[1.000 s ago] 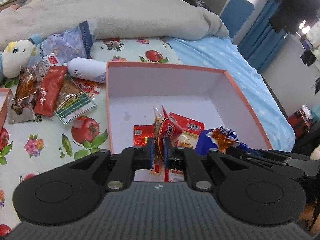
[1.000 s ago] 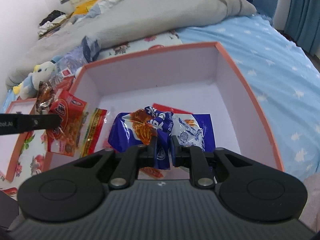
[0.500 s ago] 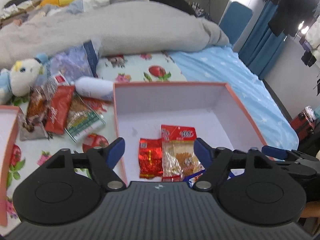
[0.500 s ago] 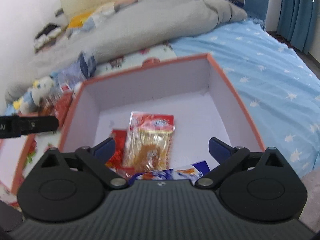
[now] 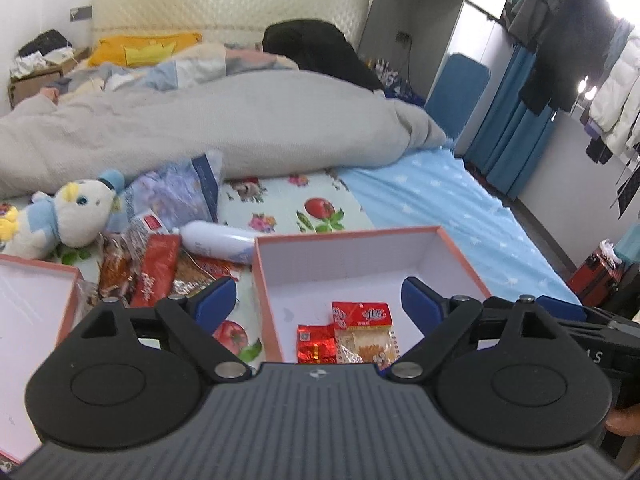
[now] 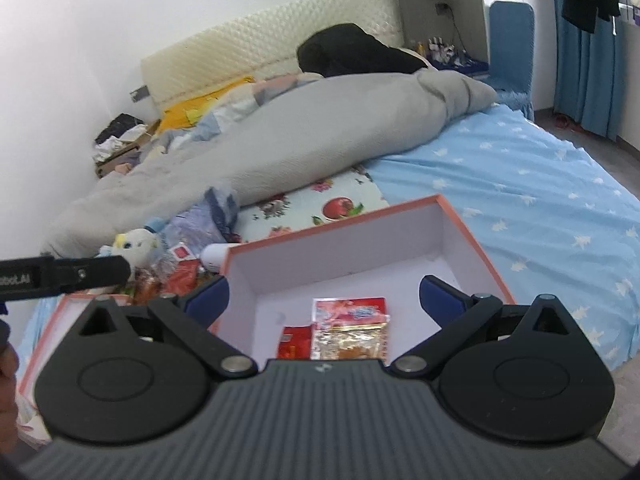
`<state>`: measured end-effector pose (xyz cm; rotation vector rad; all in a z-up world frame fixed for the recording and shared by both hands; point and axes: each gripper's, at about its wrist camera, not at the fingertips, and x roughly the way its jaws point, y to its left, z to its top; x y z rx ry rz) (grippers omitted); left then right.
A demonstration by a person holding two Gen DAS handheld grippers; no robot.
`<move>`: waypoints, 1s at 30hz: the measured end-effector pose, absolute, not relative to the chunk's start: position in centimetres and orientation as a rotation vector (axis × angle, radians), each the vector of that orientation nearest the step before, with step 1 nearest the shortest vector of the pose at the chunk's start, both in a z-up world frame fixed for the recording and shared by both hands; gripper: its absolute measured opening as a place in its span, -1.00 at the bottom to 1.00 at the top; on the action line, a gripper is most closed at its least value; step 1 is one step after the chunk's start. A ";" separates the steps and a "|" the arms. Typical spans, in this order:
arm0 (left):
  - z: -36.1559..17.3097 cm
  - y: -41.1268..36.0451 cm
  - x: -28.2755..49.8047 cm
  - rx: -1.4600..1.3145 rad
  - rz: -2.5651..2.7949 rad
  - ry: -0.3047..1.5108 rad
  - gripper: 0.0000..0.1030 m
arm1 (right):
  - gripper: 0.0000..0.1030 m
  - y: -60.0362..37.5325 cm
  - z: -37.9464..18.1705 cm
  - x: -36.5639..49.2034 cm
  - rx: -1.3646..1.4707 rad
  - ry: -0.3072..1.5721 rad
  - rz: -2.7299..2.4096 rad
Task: Organize snacks
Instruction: 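Withdraw both tools from the deep box back toward the snack pile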
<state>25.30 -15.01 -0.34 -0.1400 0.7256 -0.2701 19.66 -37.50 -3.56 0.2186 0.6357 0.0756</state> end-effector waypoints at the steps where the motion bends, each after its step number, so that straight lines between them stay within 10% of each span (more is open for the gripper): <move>1: 0.0 -14.6 24.9 -0.143 -0.268 0.717 0.79 | 1.00 -37.2 -3.3 19.4 0.216 0.627 0.079; 30: -2.5 -4.0 16.1 -0.166 -0.146 0.678 0.79 | 1.00 -26.6 -2.8 13.0 0.150 0.545 0.235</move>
